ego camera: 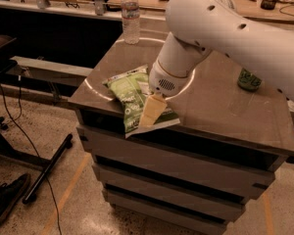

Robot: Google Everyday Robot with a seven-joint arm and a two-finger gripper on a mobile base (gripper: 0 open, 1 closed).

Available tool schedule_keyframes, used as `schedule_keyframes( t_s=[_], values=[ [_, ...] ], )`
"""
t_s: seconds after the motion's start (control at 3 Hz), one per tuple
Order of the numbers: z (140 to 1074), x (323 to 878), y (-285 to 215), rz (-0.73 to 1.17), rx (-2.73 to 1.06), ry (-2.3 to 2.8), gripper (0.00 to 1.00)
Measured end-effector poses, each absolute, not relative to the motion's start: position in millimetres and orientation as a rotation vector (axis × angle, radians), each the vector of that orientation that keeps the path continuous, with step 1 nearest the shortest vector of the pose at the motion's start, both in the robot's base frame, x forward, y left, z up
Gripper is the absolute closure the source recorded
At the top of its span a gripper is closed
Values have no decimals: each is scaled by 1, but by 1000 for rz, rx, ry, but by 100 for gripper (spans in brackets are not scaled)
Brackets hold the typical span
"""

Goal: Move green jalapeno chip bag near water bottle

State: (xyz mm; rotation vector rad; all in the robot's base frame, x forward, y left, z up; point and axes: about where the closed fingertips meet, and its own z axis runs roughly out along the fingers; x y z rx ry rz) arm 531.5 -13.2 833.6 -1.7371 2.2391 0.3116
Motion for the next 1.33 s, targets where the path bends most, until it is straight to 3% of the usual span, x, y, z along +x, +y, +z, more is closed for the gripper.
schedule_keyframes(
  t_s=[1.0, 1.33],
  values=[
    [843, 559, -41, 376, -1572, 2311, 95],
    [895, 609, -65, 402, -1493, 2273, 100]
  ],
)
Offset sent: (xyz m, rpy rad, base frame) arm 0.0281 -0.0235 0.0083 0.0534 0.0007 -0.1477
